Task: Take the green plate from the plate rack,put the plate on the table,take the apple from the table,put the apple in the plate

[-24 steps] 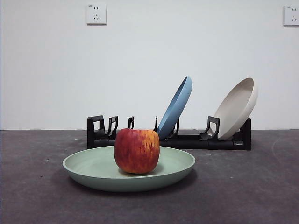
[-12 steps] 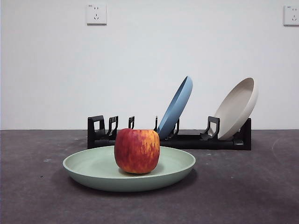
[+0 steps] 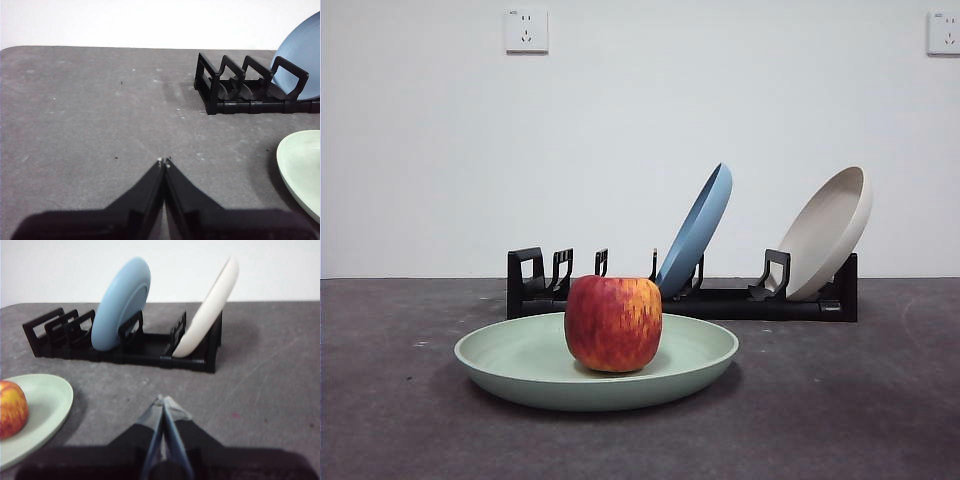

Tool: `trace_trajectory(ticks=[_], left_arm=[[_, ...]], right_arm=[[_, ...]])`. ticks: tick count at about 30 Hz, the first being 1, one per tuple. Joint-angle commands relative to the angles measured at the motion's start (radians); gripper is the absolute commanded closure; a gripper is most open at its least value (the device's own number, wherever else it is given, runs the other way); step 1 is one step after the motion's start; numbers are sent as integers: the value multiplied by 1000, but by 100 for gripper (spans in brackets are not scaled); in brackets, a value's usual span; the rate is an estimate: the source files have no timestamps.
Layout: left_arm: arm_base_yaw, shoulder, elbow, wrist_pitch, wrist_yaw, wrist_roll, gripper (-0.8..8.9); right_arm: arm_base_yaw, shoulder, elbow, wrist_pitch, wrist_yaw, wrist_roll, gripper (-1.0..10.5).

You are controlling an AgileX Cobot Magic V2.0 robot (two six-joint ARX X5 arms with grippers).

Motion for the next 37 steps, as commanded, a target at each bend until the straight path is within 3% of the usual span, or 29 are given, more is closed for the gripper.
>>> trace_trajectory(ticks=[1, 37], left_arm=[[3, -4, -13, 4, -1, -7, 815], [3, -4, -13, 5, -1, -7, 816]], right_arm=[[0, -6, -23, -26, 2, 33, 946], [0, -6, -23, -30, 3, 39, 946]])
